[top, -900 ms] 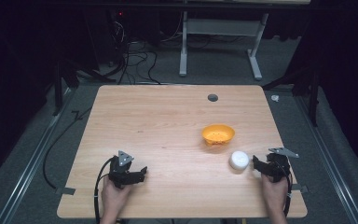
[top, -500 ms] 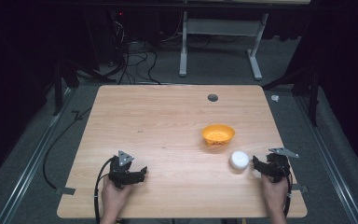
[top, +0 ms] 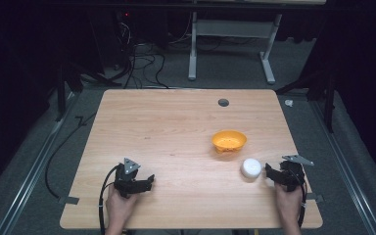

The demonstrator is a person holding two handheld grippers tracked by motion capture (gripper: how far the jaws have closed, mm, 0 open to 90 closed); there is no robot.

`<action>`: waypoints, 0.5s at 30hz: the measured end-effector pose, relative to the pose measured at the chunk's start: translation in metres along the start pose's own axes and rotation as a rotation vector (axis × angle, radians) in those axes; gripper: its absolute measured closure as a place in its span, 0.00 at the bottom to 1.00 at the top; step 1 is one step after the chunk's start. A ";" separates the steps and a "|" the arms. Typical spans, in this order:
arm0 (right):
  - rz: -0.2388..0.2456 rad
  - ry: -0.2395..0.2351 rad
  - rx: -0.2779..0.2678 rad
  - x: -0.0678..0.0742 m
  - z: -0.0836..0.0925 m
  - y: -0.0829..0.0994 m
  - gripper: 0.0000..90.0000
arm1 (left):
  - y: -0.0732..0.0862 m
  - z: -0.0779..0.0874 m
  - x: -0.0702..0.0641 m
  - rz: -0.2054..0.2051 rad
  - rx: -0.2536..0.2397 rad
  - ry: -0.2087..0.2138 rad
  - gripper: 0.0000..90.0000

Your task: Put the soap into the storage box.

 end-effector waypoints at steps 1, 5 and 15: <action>0.000 0.000 0.000 0.000 0.000 0.000 0.33 | 0.000 0.000 0.000 -0.002 0.001 0.000 0.18; 0.000 -0.001 0.000 0.000 0.000 0.000 0.33 | 0.000 0.000 0.000 -0.002 0.000 -0.001 0.18; 0.009 -0.056 0.012 0.003 -0.001 0.000 0.22 | 0.000 0.000 0.000 -0.002 -0.001 -0.001 0.18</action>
Point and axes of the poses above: each handheld gripper's, and its own axes: z roughly backward along the jaws, y roughly out of its underside, x roughly to its left, the point moved 9 cm from there along -z, roughly forward along the jaws, and after that the axes turned 2 degrees about -z, right-handed, at the moved point
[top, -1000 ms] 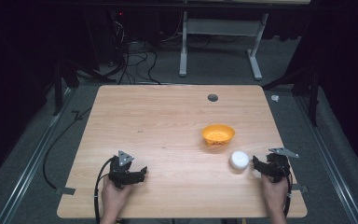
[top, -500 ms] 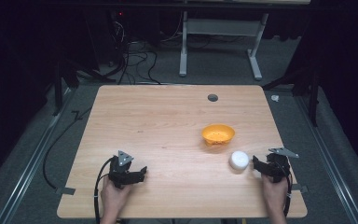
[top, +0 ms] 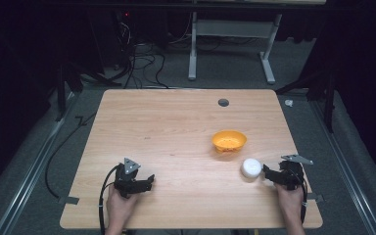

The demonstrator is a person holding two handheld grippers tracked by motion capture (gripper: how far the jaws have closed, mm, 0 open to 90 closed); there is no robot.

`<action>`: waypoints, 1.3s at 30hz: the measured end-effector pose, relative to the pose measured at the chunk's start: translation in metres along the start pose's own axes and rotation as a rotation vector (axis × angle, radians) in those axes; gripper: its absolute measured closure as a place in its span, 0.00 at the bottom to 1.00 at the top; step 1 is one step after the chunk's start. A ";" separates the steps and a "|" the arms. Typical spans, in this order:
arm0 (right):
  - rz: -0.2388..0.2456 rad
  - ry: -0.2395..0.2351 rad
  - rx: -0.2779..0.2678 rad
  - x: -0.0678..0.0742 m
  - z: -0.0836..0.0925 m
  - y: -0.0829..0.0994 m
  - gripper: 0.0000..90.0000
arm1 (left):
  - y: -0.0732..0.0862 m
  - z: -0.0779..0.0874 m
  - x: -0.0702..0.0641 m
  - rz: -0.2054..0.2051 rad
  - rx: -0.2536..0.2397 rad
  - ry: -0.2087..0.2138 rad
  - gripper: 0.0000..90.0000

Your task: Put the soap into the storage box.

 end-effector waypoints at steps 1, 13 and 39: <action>-0.016 -0.010 -0.005 -0.001 0.001 0.000 0.24 | 0.000 0.000 0.000 0.000 0.000 0.000 0.18; -0.056 -0.070 -0.037 -0.006 0.015 0.005 0.28 | 0.000 0.000 0.000 0.000 0.001 0.000 0.18; 0.070 -0.200 -0.094 0.051 0.048 -0.003 0.24 | 0.000 0.000 0.000 0.002 0.003 0.003 0.18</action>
Point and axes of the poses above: each handheld gripper's, and its own axes: z roughly backward along the jaws, y roughly out of its underside, x roughly to its left, the point moved 9 cm from there along -z, roughly forward along the jaws, and after that the axes turned 2 degrees about -z, right-handed, at the moved point
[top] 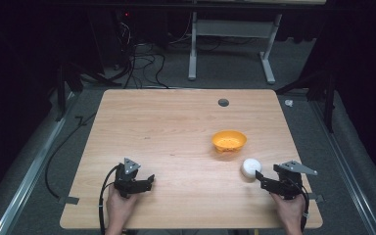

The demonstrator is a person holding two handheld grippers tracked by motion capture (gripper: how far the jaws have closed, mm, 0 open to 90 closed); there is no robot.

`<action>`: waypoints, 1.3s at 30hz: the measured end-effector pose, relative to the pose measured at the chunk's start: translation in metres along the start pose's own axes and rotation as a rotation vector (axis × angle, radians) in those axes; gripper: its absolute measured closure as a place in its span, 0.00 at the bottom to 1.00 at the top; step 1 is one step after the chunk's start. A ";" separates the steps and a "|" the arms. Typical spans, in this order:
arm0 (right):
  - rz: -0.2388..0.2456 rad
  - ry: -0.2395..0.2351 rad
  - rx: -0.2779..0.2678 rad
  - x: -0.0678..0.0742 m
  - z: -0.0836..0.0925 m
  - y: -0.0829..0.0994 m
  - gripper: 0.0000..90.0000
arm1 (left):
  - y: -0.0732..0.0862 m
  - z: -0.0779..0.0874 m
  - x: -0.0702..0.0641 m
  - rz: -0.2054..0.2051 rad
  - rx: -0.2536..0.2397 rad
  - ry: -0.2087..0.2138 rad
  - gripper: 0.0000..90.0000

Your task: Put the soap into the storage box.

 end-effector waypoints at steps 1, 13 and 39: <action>0.009 0.000 0.002 0.002 0.000 0.000 0.24 | 0.000 0.000 0.000 0.000 0.000 0.000 0.18; 0.082 -0.044 -0.005 0.025 -0.007 -0.013 0.16 | 0.000 0.000 0.000 0.000 0.000 0.000 0.18; 0.101 0.007 0.129 0.022 -0.049 -0.004 0.16 | 0.000 0.000 0.000 0.000 -0.001 0.000 0.18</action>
Point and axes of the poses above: each handheld gripper's, and its own axes: z roughly backward along the jaws, y roughly out of its underside, x roughly to its left, the point moved 9 cm from there along -z, roughly forward along the jaws, and after that the axes turned 2 degrees about -z, right-handed, at the moved point
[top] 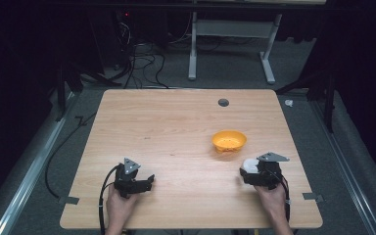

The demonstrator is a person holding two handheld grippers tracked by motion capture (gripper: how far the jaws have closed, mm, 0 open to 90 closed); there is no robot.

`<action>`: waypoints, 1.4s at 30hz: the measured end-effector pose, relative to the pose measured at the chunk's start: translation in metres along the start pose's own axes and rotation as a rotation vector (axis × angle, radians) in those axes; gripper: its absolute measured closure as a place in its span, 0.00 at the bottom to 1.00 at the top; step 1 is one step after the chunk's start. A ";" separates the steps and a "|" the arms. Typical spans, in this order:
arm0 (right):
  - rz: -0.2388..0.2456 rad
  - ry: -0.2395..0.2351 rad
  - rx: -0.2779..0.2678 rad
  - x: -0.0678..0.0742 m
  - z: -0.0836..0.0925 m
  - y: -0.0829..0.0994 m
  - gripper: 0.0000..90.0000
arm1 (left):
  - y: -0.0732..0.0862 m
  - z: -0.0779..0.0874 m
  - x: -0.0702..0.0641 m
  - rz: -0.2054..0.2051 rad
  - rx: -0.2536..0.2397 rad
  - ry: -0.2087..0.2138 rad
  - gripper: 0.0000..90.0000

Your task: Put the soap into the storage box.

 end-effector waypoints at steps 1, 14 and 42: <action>-0.001 0.003 0.004 0.000 0.000 0.001 0.16 | 0.000 0.000 0.000 0.000 0.000 0.000 0.18; 0.032 0.029 0.033 -0.001 -0.002 0.004 0.26 | 0.000 0.000 0.000 0.000 0.000 0.000 0.18; 0.009 0.017 0.044 -0.005 0.000 0.006 0.27 | 0.000 0.000 0.000 0.000 0.000 0.001 0.18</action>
Point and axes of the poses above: each handheld gripper's, and its own axes: z roughly backward along the jaws, y roughly out of its underside, x roughly to its left, the point moved 9 cm from there along -z, roughly forward along the jaws, and after that the axes turned 2 degrees about -z, right-handed, at the moved point
